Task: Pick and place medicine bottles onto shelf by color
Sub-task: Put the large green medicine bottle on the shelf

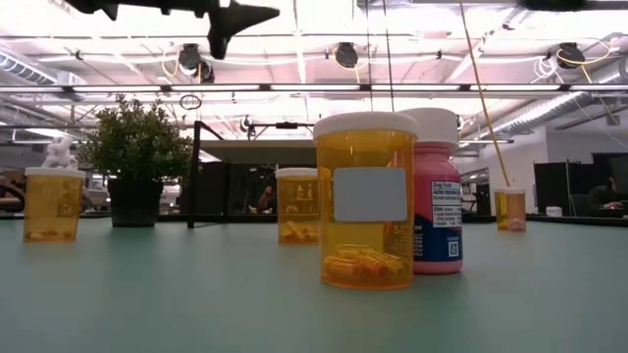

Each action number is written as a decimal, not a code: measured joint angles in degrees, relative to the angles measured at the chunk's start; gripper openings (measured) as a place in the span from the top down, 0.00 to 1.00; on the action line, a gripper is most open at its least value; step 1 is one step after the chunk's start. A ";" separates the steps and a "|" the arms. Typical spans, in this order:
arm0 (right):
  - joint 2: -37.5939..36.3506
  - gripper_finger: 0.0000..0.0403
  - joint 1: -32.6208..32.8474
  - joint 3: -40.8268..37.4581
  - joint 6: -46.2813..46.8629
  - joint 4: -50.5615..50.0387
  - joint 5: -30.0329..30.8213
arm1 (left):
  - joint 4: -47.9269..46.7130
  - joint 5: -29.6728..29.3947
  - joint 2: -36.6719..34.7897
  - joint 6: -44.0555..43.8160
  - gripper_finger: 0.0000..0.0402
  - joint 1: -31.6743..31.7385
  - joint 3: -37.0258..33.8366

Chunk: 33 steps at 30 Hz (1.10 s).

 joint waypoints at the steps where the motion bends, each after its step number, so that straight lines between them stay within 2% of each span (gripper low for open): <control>1: 0.02 0.72 2.27 -0.02 1.49 -2.84 -0.36 | 1.41 -0.75 1.17 -1.27 0.44 -1.06 0.00; 5: -0.95 0.75 10.40 -0.02 5.00 -11.05 -0.22 | 5.41 -6.89 6.07 -8.59 0.44 -6.38 0.00; 7: -0.84 0.76 14.05 -0.02 2.97 -13.33 0.38 | 8.10 -9.75 8.48 -10.84 0.44 -9.58 -0.02; 11: -0.61 0.76 20.64 -2.15 -4.64 -15.05 5.50 | 15.92 -16.85 12.96 -11.98 0.44 -15.73 -0.02; 15: -0.74 0.70 22.80 -5.91 -3.18 -15.29 7.27 | 19.29 -25.35 15.58 -10.15 0.44 -20.01 -0.02; 20: -0.77 0.57 22.74 -8.80 -2.87 -13.89 7.17 | 18.98 -32.68 16.98 -6.43 0.44 -22.19 -0.02; 27: -0.74 0.38 22.72 -11.36 1.61 -15.99 7.39 | 18.94 -34.01 17.06 -3.63 0.44 -18.25 -0.02; 33: -0.44 0.31 22.74 -11.50 0.26 -13.35 8.80 | 18.90 -25.69 17.04 -3.88 0.44 -12.73 -0.02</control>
